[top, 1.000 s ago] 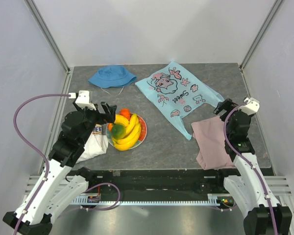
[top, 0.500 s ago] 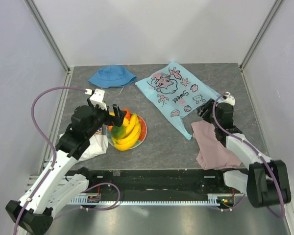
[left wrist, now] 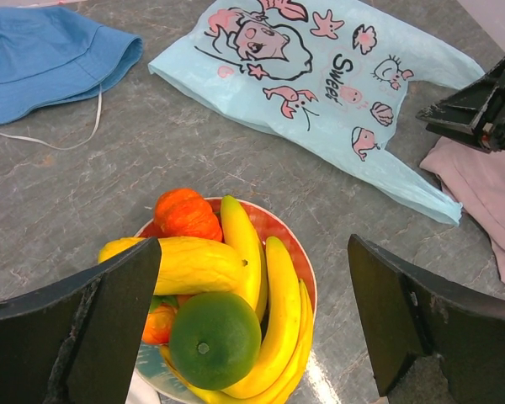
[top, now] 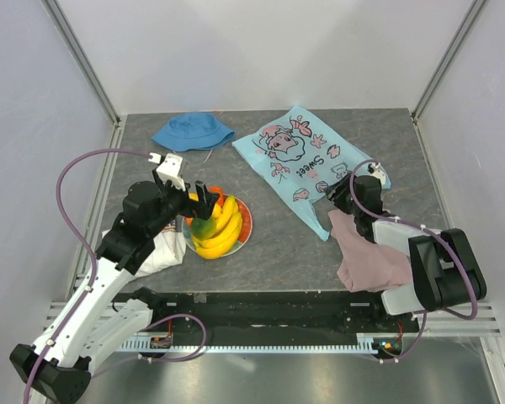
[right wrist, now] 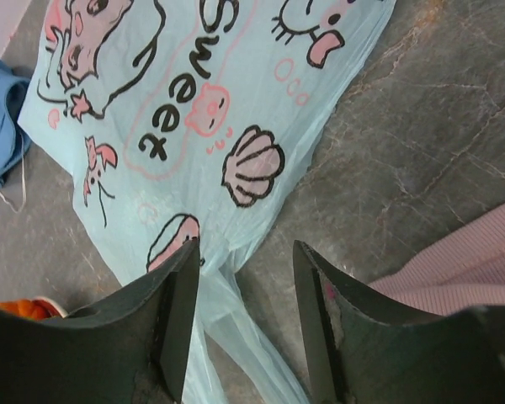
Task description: Place the fruits into the plastic bag
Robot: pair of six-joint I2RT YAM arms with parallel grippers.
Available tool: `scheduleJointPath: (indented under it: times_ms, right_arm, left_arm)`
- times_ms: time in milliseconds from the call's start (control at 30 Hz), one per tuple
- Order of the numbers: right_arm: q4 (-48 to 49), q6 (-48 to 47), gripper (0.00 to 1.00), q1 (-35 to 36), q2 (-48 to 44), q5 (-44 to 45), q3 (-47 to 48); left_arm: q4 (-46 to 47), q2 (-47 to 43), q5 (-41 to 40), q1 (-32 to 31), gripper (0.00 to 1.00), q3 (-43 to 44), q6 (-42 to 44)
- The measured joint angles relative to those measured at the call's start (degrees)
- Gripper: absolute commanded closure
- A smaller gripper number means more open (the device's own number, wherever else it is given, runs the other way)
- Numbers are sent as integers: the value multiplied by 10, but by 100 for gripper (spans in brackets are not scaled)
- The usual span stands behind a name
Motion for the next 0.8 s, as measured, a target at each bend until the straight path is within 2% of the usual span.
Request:
scheduleJointPath:
  times_ms: [433,800]
  right_arm:
    - [71,55,53,0,102,46,8]
    - [143,90,59,0,179,47,30]
  left_arm:
    - [0,-1,24,0,1,0,0]
    - [0,-6,30,0,2,0,0]
